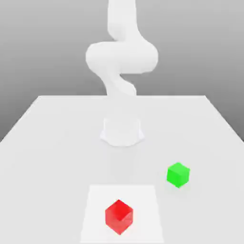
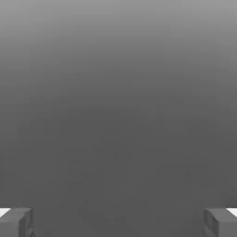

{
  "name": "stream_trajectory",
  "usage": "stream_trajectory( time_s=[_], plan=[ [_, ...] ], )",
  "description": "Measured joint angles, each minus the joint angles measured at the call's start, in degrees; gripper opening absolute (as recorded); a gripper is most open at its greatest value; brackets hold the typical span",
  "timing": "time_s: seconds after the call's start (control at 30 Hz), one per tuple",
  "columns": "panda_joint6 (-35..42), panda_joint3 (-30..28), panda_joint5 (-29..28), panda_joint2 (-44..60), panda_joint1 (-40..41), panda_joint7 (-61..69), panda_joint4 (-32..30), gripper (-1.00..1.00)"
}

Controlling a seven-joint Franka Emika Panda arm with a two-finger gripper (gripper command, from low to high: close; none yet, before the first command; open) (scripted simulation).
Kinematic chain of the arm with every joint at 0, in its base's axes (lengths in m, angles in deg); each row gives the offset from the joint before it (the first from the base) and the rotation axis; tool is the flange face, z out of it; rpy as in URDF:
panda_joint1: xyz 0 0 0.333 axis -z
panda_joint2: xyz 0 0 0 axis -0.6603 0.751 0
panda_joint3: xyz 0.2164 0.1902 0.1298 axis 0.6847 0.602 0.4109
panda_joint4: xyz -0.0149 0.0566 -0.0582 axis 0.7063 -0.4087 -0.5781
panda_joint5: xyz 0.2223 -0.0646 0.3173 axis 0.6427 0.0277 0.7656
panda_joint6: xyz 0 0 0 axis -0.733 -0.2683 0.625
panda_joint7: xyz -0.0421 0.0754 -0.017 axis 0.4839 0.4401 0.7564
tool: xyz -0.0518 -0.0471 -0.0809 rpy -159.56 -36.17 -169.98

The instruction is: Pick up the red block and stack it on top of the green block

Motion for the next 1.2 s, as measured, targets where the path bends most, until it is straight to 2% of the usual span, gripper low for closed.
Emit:
stream_trajectory(
  time_s=[0.23, 0.47, 0.63, 0.77, 0.93, 0.97, 1.2],
  plan=[
    [-6.36, -6.73, 3.86, 15.01, -6.88, 16.07, -4.34, 0.0],
    [-12.59, -10.36, 7.66, 29.72, -10.9, 31.82, -8.57, 0.0],
    [-17.2, -10.7, 8.04, 39.84, -11.49, 41.37, -11.65, 0.0],
    [-21.15, -10.97, 4.92, 47.32, -11.04, 46.43, -14.14, 0.0],
    [-28.89, -7.56, 8.64, 57.24, -8.45, 50.87, -13.28, 0.0],
    [-30.46, -6.35, 9.48, 59.17, -7.42, 51.51, -13.0, -1.0],
    [-30.71, -5.95, 9.58, 59.57, -7.04, 51.63, -12.94, -1.0]
  ],
)
